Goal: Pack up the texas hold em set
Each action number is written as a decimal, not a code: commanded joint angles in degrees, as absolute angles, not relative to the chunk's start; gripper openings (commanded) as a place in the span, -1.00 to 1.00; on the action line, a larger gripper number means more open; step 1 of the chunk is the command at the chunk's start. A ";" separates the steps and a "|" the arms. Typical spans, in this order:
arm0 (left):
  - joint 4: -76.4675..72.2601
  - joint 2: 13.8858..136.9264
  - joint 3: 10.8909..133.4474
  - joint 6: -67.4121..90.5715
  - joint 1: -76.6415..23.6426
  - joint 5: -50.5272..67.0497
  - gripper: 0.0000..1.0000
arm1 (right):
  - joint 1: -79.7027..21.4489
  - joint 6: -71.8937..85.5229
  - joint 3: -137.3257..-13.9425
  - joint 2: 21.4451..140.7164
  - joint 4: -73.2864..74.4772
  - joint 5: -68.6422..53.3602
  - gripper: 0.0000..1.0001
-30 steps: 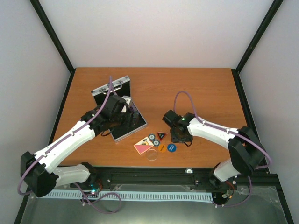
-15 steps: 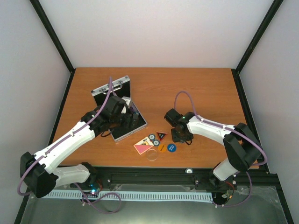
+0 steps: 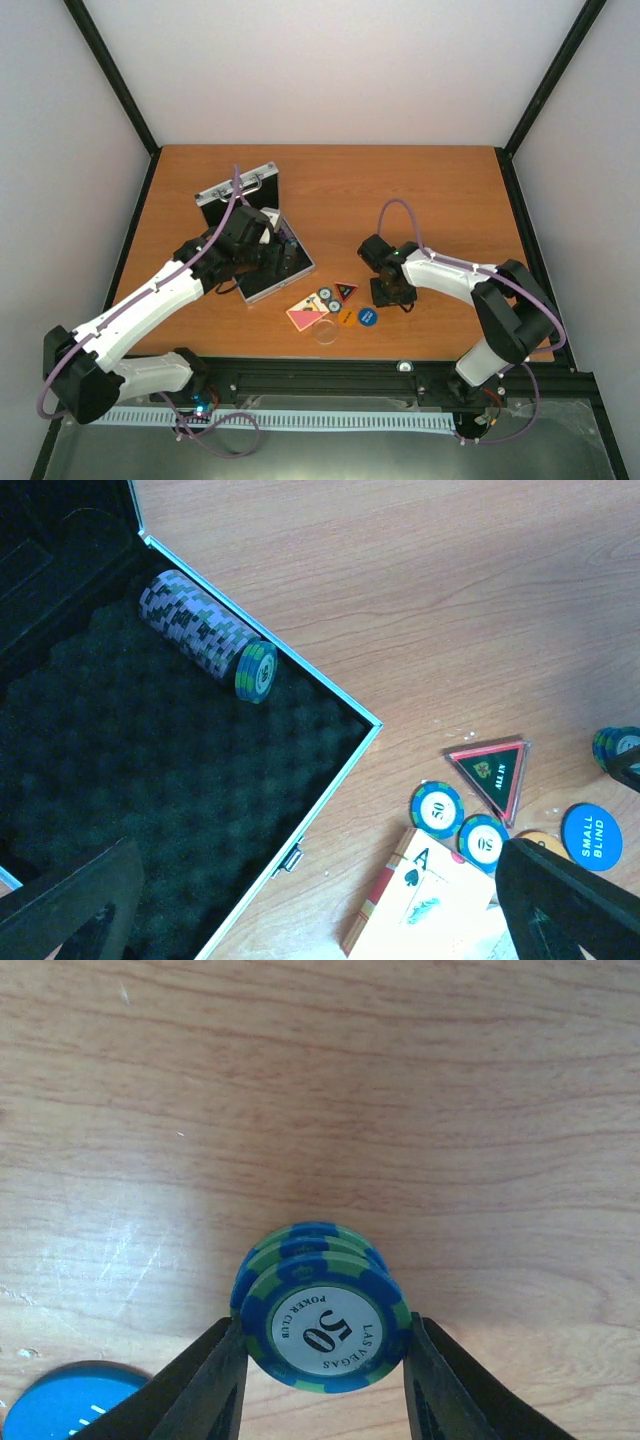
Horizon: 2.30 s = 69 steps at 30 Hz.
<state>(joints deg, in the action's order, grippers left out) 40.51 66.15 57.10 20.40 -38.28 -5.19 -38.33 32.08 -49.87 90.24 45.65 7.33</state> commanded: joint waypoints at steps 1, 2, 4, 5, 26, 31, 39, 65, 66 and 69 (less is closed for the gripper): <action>40.43 65.66 57.88 21.16 -38.36 -6.05 1.00 | -37.88 30.96 -49.75 91.64 43.84 6.91 -0.15; 40.45 65.70 57.91 21.17 -38.38 -6.09 1.00 | -37.81 30.93 -49.68 91.73 43.71 6.88 -0.14; 40.48 65.79 57.92 21.23 -38.40 -6.02 0.99 | -37.79 30.89 -49.61 92.12 43.68 6.99 -0.03; 40.44 65.74 57.92 21.21 -38.41 -5.98 0.99 | -37.79 30.95 -49.65 92.32 43.72 7.05 0.03; 39.63 65.24 57.22 21.44 -38.38 -5.73 0.99 | -37.71 30.51 -51.65 88.14 47.47 8.68 0.42; 39.94 64.88 57.15 21.30 -38.41 -6.13 1.00 | -37.71 29.89 -51.80 87.65 47.51 7.97 0.42; 39.79 65.13 57.39 21.48 -38.41 -6.15 0.99 | -37.71 27.47 -52.31 89.54 47.14 7.67 0.73; 40.70 64.64 56.87 22.34 -38.40 -7.37 0.99 | -35.75 25.36 -49.24 93.93 42.47 5.04 0.66; 40.77 64.76 56.87 22.37 -38.36 -7.38 1.00 | -35.55 25.42 -48.98 93.81 42.41 5.00 0.65; 40.81 64.86 56.99 22.41 -38.41 -7.47 0.99 | -35.17 25.56 -48.45 93.23 42.60 4.96 0.61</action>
